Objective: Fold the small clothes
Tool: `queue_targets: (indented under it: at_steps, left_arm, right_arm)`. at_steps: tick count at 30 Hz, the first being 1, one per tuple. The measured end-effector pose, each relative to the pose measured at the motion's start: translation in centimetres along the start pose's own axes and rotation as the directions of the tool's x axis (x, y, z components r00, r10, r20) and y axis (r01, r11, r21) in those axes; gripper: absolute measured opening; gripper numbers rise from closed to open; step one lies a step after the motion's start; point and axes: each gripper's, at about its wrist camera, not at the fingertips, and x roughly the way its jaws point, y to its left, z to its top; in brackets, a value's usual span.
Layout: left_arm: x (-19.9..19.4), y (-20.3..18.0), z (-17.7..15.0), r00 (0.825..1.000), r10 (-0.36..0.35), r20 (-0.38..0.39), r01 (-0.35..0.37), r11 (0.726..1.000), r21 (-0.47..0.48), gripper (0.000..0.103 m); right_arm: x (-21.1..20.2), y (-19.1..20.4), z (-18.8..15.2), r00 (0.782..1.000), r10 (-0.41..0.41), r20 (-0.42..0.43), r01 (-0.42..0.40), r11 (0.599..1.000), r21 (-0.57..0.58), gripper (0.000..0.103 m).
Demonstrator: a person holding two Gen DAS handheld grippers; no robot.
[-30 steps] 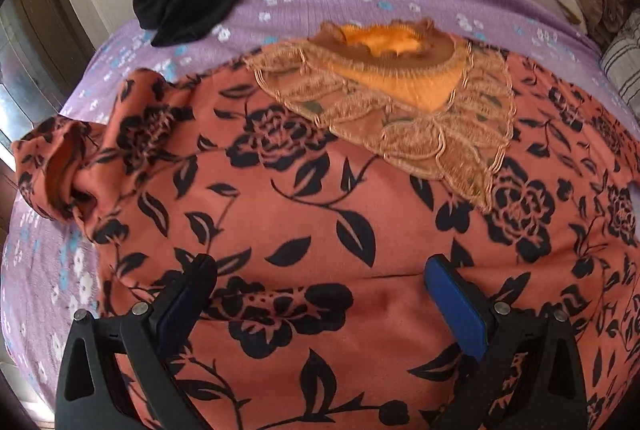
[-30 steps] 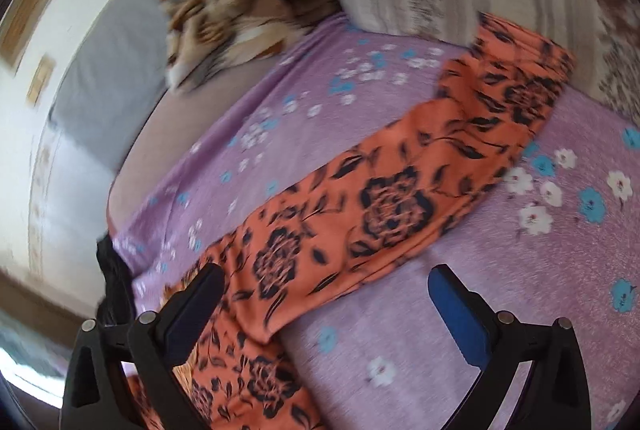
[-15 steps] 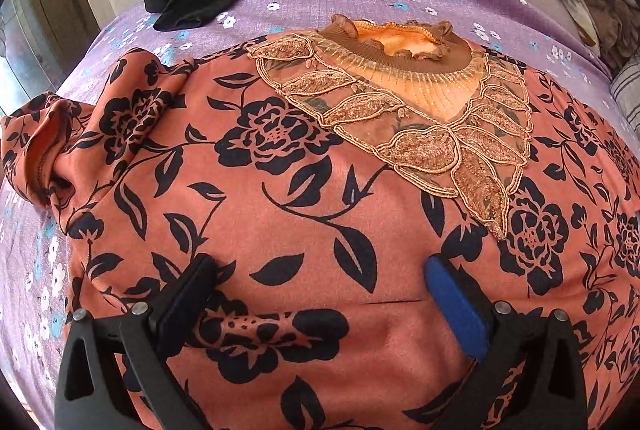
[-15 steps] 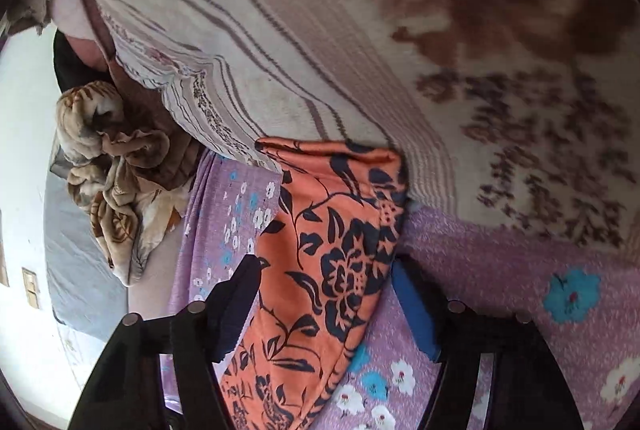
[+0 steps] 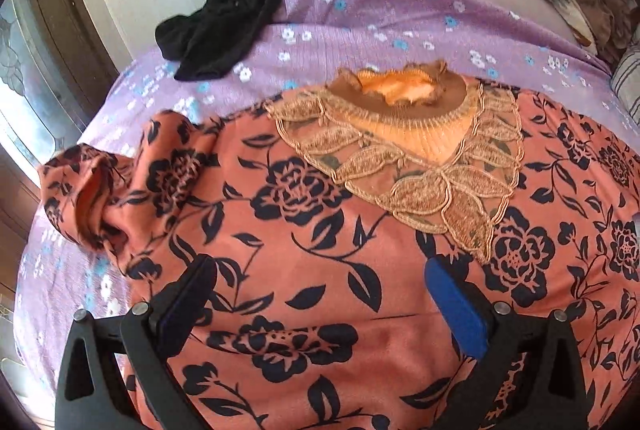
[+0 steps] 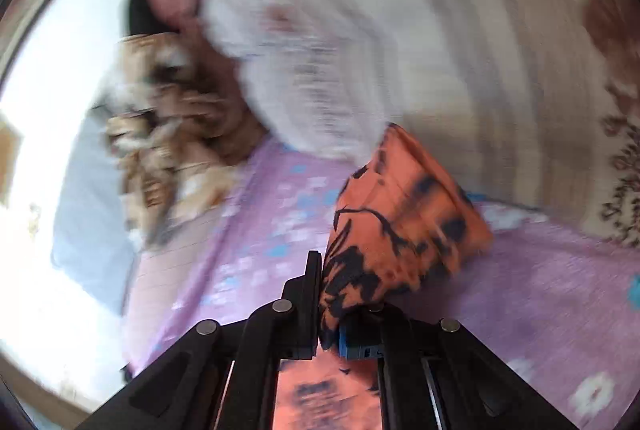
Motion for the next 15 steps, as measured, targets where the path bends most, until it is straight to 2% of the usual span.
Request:
queue_targets:
  at_steps: [1, 2, 3, 7, 8, 9, 11, 12, 13, 15]
  left_arm:
    - [-0.5, 0.2, 0.2, 1.000, 0.002, 0.018, -0.002, 1.000, -0.006, 0.103]
    - [-0.9, 0.6, 0.4, 0.999, 0.007, 0.032, -0.006, 1.000, -0.018, 0.103]
    - [-1.2, 1.1, 0.5, 0.999, 0.016, 0.046, -0.015, 0.999, -0.035, 0.103]
    - [-1.9, 4.3, 0.5, 0.994, 0.088, 0.065, -0.080, 0.990, -0.120, 0.103]
    - [-1.9, 5.1, 0.4, 0.993, 0.099, 0.059, -0.089, 0.985, -0.150, 0.103]
    - [-1.9, 6.0, 0.3, 0.993, 0.107, 0.052, -0.096, 0.979, -0.179, 0.103]
    - [-2.0, 7.8, 0.0, 0.991, 0.131, 0.041, -0.119, 0.966, -0.229, 0.103]
    - [-2.1, 8.6, -0.2, 0.988, 0.152, 0.040, -0.138, 0.959, -0.249, 0.103]
    - [-2.1, 9.3, -0.3, 0.984, 0.177, 0.039, -0.160, 0.950, -0.267, 0.103]
    - [-2.2, 10.7, -0.4, 0.975, 0.218, 0.033, -0.198, 0.931, -0.306, 0.103]
  right_arm:
    - [-0.7, 1.9, -0.7, 0.998, 0.065, -0.009, -0.065, 0.998, -0.014, 0.006]
    - [-1.7, 5.5, -2.4, 0.982, 0.184, -0.048, -0.186, 0.982, -0.025, 0.006]
    - [-2.1, 7.4, -3.6, 0.967, 0.243, -0.080, -0.246, 0.969, -0.036, 0.006]
    - [-2.3, 14.4, -10.5, 0.901, 0.363, -0.238, -0.394, 0.914, -0.096, 0.006]
    - [-2.3, 14.4, -10.5, 0.901, 0.363, -0.238, -0.394, 0.914, -0.096, 0.006]
    - [-1.5, 17.0, -14.4, 0.864, 0.385, -0.324, -0.438, 0.893, -0.105, 0.006]
    - [-0.4, 19.2, -18.5, 0.823, 0.398, -0.406, -0.473, 0.875, -0.102, 0.006]
    - [-0.4, 19.2, -18.5, 0.823, 0.398, -0.406, -0.473, 0.875, -0.102, 0.006]
    - [0.6, 20.8, -22.7, 0.772, 0.416, -0.481, -0.510, 0.857, -0.076, 0.006]
    - [1.7, 21.9, -26.6, 0.723, 0.416, -0.551, -0.530, 0.846, -0.056, 0.009]
